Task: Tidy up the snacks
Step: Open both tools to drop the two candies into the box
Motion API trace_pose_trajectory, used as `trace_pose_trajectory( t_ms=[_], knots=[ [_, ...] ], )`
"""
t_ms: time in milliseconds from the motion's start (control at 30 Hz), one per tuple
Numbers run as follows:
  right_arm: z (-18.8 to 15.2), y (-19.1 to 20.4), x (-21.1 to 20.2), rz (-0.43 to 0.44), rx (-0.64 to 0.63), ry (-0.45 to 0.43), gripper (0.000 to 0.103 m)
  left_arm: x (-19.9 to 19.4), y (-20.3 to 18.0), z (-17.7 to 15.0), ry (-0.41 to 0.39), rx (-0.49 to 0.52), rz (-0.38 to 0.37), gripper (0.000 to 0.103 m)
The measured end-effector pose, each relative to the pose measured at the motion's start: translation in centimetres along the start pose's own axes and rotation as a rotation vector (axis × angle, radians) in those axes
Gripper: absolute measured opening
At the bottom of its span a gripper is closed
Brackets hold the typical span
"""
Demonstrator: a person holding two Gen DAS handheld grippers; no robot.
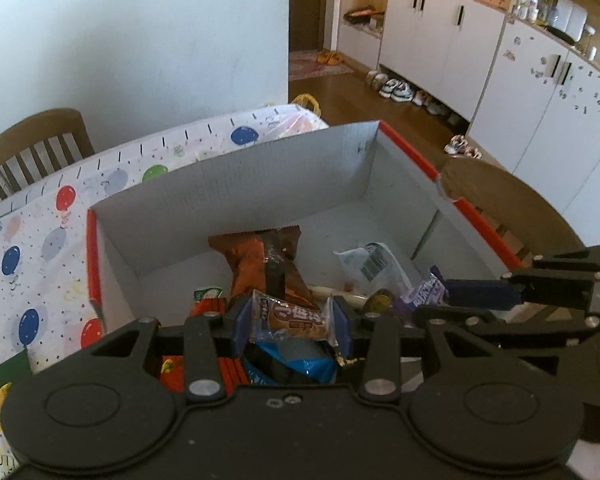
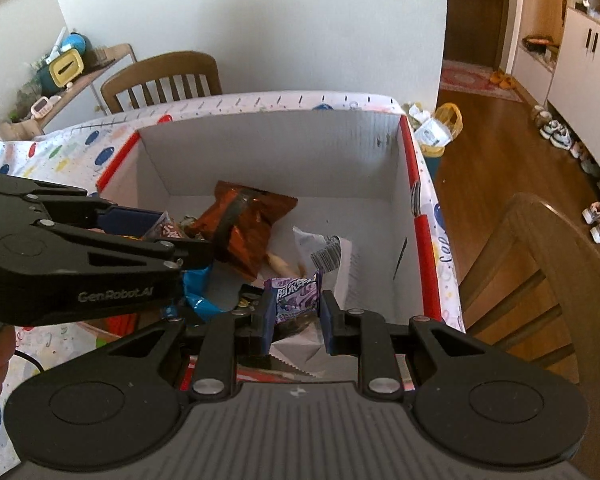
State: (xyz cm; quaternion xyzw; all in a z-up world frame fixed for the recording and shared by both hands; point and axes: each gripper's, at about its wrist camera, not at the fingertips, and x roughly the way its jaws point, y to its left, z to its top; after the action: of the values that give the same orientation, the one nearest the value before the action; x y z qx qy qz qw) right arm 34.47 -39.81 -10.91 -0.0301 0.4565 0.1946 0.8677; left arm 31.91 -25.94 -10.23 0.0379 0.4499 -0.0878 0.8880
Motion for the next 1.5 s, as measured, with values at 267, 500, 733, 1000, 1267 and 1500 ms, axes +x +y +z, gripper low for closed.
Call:
trace_pose_trajectory(
  t_ms=[267, 500, 733, 1000, 1267, 1500],
  knots=[
    [0.2, -0.2, 1.5, 0.015, -0.031, 0.037, 0.023, 2.4, -0.8, 0.7, 0.050, 0.023, 0.018, 0.039],
    [0.4, -0.2, 2.0, 0.012, -0.058, 0.047, 0.023, 3.8, -0.9, 0.8, 0.095, 0.029, 0.022, 0.040],
    [0.5, -0.4, 2.2, 0.007, -0.051, 0.053, 0.024, 4.5, -0.3, 0.9, 0.113, 0.001, 0.027, 0.044],
    [0.4, -0.5, 1.5, 0.024, -0.055, 0.040, 0.025, 3.7, 0.6, 1.1, 0.087, -0.038, 0.018, 0.058],
    [0.4, -0.4, -0.1, 0.033, -0.052, 0.003, 0.042, 1.9, 1.3, 1.3, 0.040, -0.074, 0.016, 0.072],
    [0.6, 0.3, -1.8, 0.035, -0.060, -0.045, 0.057, -0.6, 1.7, 1.3, -0.024, -0.063, 0.039, 0.077]
  ],
)
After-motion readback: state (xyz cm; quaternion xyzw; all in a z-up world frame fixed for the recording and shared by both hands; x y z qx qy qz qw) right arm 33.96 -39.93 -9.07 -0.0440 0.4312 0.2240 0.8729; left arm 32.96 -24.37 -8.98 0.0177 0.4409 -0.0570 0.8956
